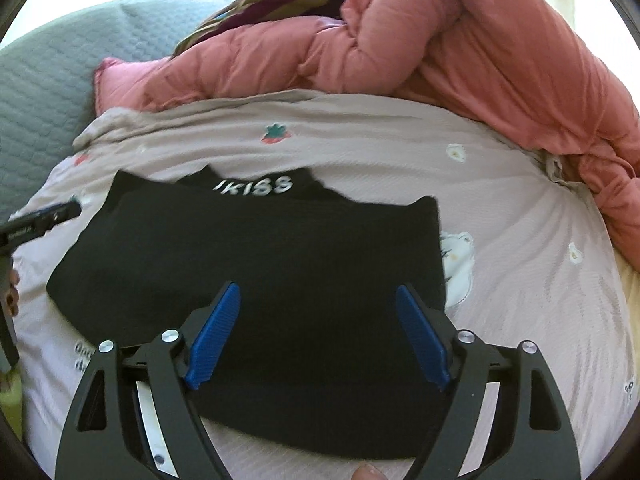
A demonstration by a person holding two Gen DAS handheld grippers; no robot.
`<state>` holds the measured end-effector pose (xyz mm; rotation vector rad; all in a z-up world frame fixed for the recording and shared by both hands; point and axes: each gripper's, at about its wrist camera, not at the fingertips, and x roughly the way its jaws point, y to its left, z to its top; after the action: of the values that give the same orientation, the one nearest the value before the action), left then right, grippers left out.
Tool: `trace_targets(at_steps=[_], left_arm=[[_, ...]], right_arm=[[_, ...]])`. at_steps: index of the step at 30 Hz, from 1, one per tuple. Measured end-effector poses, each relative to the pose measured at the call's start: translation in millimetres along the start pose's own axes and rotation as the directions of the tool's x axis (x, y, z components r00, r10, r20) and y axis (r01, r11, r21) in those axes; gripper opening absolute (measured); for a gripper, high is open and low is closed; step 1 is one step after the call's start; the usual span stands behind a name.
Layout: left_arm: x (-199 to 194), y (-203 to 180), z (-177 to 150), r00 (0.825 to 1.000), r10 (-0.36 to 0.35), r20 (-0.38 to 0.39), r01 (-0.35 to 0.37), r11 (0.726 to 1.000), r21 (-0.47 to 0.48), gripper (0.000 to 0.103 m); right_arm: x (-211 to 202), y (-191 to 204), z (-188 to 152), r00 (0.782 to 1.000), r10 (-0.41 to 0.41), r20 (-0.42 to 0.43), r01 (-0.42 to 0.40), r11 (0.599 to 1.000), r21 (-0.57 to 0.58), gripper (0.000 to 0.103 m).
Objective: Fold small clothes
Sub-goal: 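Pull both open tools back from the folded shirt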
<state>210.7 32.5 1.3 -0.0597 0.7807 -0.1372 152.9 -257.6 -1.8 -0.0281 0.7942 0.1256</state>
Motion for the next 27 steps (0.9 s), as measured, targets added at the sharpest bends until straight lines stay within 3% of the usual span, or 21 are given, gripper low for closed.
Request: trace_targets(at_steps=[4, 7, 11, 16, 27], left_arm=[[-1, -17, -11, 1.000, -0.019, -0.024, 0.020, 0.999, 0.048, 0.062], [8, -27, -25, 0.996, 0.018, -0.087, -0.010, 0.995, 0.101, 0.062], [25, -30, -46, 0.984, 0.053, -0.169, -0.030, 0.990, 0.137, 0.062], [19, -30, -48, 0.988, 0.045, -0.146, -0.024, 0.990, 0.141, 0.062], [-6, -34, -50, 0.995, 0.015, -0.100, -0.001, 0.989, 0.147, 0.074]], right_arm=[[-3, 5, -7, 1.000, 0.009, -0.010, -0.009, 1.000, -0.012, 0.079], [1, 3, -12, 0.999, 0.006, -0.040, -0.007, 1.000, -0.011, 0.079], [29, -5, -28, 0.979, -0.027, -0.204, 0.027, 1.000, -0.003, 0.083], [26, -5, -32, 0.982, -0.020, -0.189, 0.021, 1.000, 0.002, 0.084], [-8, 2, -29, 0.993, 0.034, -0.115, -0.032, 0.999, 0.017, 0.086]])
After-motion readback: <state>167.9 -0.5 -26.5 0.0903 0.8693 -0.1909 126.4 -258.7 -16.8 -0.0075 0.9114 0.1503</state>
